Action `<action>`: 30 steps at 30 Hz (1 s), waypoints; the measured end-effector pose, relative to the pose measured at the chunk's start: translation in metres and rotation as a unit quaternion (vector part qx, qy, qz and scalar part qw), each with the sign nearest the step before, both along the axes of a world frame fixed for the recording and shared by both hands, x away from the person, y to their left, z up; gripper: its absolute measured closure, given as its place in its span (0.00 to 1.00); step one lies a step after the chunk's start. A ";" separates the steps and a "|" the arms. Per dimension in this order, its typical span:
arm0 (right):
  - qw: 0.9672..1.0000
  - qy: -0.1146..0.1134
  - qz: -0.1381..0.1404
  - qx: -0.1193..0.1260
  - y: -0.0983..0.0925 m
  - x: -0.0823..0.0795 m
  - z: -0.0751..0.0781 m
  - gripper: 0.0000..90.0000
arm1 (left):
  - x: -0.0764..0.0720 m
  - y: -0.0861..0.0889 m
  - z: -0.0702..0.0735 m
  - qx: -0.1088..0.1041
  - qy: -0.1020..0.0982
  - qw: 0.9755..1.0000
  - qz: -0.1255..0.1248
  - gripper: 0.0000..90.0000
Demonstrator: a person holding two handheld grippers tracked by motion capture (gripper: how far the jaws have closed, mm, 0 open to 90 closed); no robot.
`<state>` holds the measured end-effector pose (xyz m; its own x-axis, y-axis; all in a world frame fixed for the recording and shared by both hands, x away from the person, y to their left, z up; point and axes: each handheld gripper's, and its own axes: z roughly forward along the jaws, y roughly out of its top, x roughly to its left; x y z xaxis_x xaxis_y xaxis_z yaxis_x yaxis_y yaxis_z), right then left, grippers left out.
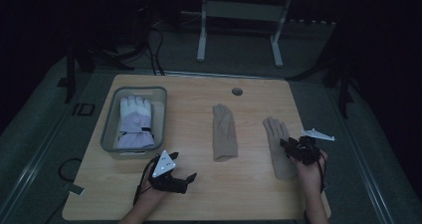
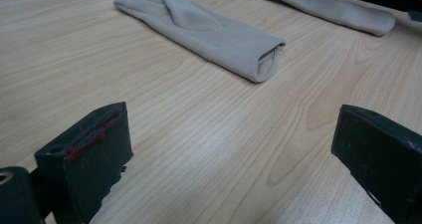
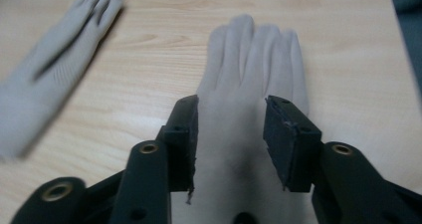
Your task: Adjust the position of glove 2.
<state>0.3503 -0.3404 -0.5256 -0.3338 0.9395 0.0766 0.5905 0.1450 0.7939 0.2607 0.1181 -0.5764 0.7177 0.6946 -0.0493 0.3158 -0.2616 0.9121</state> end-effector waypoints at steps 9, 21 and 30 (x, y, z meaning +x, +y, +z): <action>0.997 0.018 0.070 -0.042 -0.013 0.010 -0.011 0.54 | 0.001 0.000 0.000 -0.002 0.004 1.000 0.000 0.03; 0.994 0.023 0.062 -0.083 0.000 0.007 -0.030 0.82 | 0.000 0.000 0.000 0.003 0.003 1.000 -0.001 0.03; 0.998 0.030 -0.023 -0.043 0.008 0.005 -0.022 0.91 | 0.001 0.000 0.000 0.001 0.004 1.000 -0.001 0.03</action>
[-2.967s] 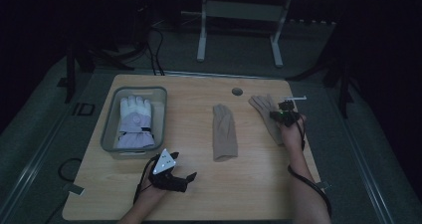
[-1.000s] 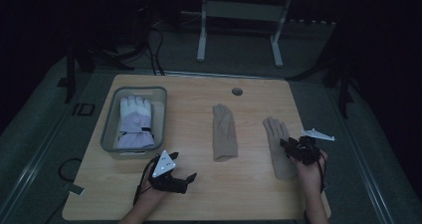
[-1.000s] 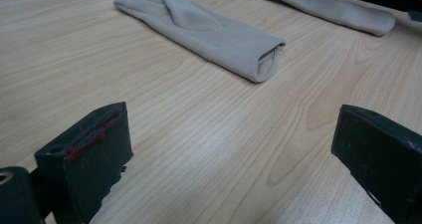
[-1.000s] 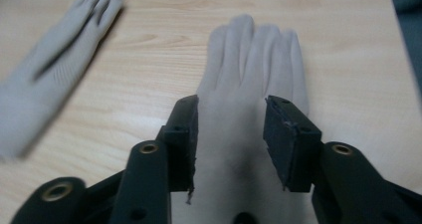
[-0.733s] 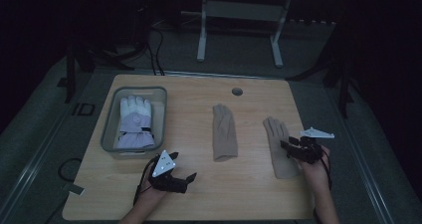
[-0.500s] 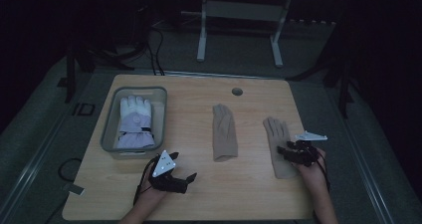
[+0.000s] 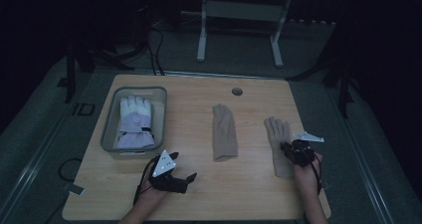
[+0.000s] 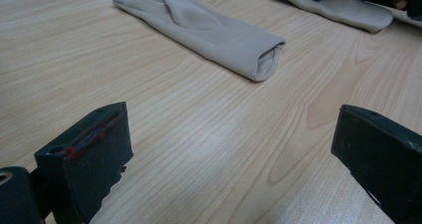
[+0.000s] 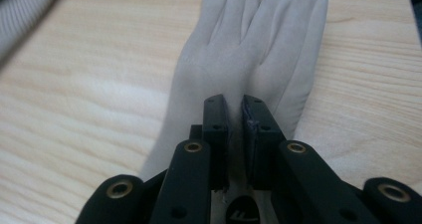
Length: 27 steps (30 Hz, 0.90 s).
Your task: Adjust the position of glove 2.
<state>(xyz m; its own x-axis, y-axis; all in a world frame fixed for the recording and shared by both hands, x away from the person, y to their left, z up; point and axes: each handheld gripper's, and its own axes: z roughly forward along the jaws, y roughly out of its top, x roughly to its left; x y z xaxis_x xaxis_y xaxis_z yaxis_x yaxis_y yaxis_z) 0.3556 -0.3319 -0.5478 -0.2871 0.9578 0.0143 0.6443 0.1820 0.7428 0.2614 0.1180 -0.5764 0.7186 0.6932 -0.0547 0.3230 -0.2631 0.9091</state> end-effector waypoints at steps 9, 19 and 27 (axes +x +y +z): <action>0.999 -0.030 -0.013 0.031 0.014 0.000 0.035 0.91 | 0.000 0.000 0.000 0.002 -0.001 1.000 0.000 0.03; 0.997 -0.062 -0.009 0.044 0.038 0.008 0.070 0.91 | 0.000 0.000 0.000 0.002 -0.002 1.000 0.000 0.03; 0.995 -0.077 0.008 0.057 0.065 0.019 0.090 0.91 | 0.000 0.000 0.000 -0.001 -0.001 1.000 0.001 0.03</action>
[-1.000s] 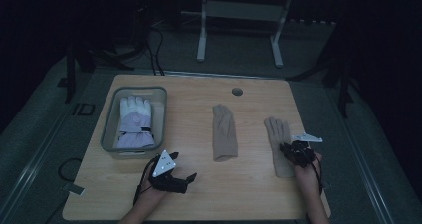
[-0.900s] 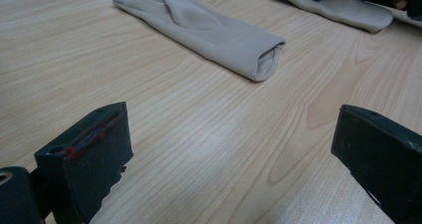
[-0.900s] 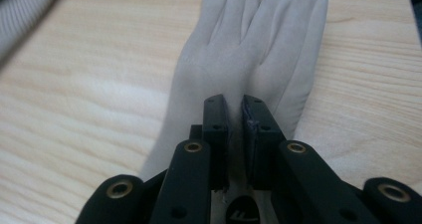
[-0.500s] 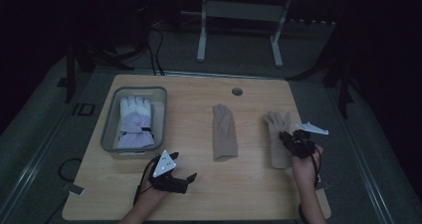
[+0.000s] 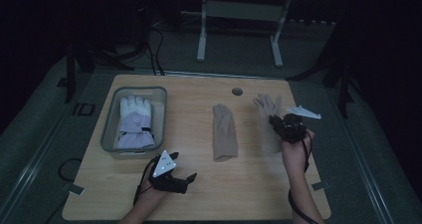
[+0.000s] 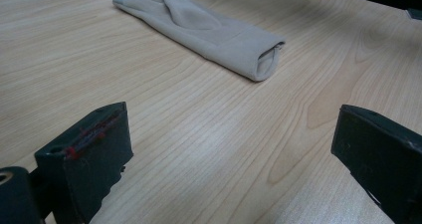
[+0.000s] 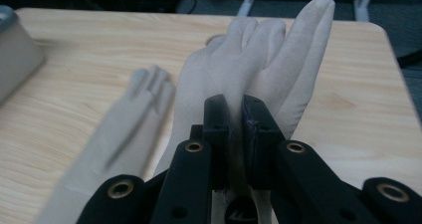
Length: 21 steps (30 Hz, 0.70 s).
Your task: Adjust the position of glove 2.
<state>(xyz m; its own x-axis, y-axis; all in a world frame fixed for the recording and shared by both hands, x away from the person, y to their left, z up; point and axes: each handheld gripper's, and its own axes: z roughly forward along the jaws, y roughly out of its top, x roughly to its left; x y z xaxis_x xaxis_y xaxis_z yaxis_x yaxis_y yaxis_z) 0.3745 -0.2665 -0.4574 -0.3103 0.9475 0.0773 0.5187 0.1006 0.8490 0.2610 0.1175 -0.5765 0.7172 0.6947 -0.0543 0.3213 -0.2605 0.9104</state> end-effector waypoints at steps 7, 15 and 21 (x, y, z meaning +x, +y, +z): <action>1.000 -0.005 0.019 0.002 0.034 0.008 0.011 0.91 | 0.000 0.000 0.000 0.001 -0.002 1.000 -0.002 0.03; 0.999 -0.011 0.044 0.002 0.067 0.015 0.016 0.91 | 0.000 0.000 0.000 0.003 -0.003 1.000 -0.003 0.03; 0.998 0.001 0.055 0.012 0.091 0.018 0.006 0.91 | 0.000 0.000 0.000 0.003 -0.003 1.000 -0.003 0.03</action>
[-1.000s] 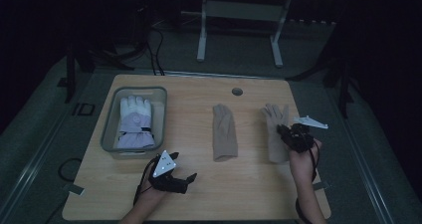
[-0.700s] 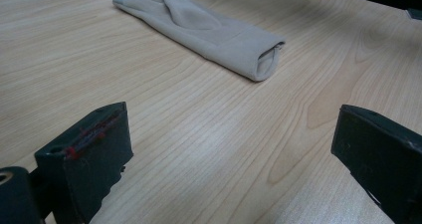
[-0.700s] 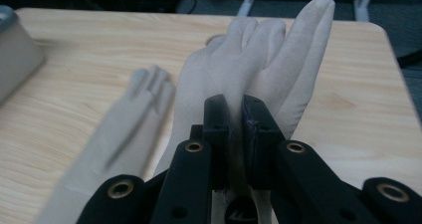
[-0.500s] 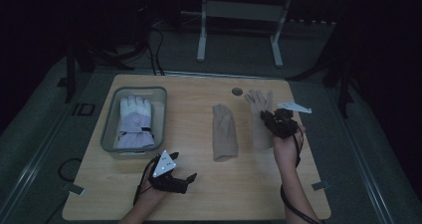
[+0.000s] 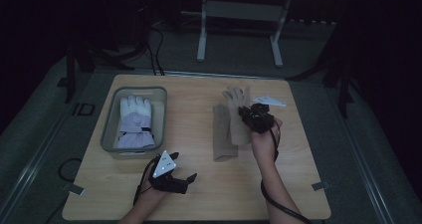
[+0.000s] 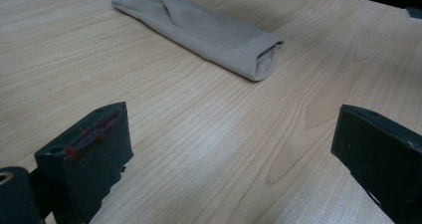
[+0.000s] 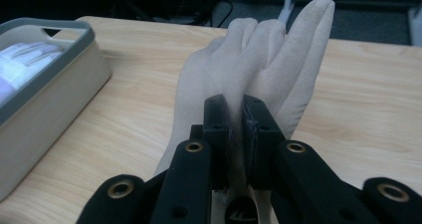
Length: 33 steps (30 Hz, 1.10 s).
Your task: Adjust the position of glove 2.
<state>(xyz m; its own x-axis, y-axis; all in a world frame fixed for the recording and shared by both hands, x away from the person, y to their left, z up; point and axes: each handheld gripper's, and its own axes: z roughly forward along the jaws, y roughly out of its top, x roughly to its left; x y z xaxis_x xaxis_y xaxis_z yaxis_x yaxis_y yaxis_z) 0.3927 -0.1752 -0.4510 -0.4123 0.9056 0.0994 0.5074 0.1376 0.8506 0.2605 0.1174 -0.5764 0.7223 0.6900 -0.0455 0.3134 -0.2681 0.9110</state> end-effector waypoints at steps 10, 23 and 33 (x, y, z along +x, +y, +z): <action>1.000 0.017 0.006 -0.015 0.024 0.011 -0.027 0.91 | 0.000 0.001 0.000 -0.004 0.001 1.000 0.000 0.03; 0.996 0.083 -0.006 -0.012 0.035 0.019 -0.083 0.90 | 0.000 0.001 0.000 -0.004 0.001 1.000 -0.002 0.03; 0.996 0.092 0.004 -0.017 0.037 0.018 -0.097 0.82 | 0.001 0.001 0.000 -0.006 0.003 1.000 -0.002 0.03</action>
<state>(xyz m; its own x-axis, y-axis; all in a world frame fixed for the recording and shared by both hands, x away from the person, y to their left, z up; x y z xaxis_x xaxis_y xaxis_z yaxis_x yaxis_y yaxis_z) 0.4106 -0.1383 -0.5483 -0.3967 0.9068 0.1429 0.6528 0.1692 0.7384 0.2611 0.1184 -0.5766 0.7242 0.6871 -0.0584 0.3185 -0.2581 0.9121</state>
